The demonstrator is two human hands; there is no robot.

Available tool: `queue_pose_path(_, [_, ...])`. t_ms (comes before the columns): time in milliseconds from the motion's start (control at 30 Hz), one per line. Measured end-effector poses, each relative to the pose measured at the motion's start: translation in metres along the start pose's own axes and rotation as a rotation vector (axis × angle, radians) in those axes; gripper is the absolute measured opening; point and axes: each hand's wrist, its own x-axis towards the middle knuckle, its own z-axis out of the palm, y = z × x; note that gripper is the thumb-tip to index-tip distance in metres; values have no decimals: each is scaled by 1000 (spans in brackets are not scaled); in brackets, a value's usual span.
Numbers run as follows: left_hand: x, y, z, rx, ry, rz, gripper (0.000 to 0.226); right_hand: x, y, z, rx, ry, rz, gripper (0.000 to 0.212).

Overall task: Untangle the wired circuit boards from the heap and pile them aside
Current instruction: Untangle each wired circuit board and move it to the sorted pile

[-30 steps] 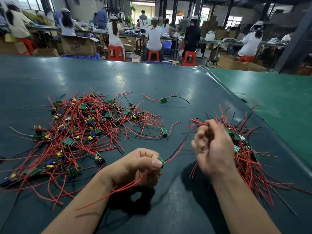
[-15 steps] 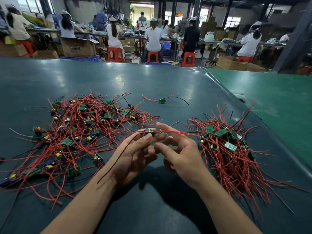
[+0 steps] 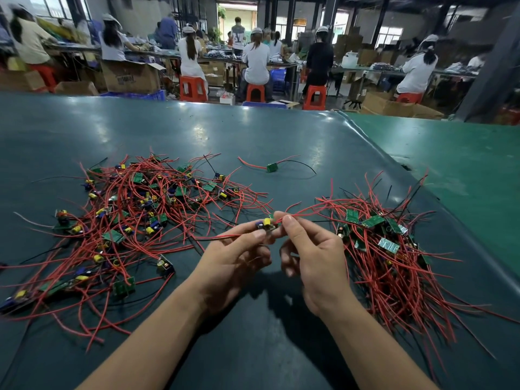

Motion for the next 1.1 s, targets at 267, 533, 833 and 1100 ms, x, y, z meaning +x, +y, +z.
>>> queue_pose_path(267, [4,-8,-2,199,118,266,23,1,7,1,-37,86,55,15])
queue_pose_path(533, [3,-7,2,198,95,314,11,11,-1,-11,-27,288,-62,36])
queue_pose_path(833, [0,-3,1,218,93,325,13,20,-11,-24,10,538,-142,34])
queue_pose_path(1100, [-1,0,0,183,98,315,13,19,-16,-26,60,613,-248,32])
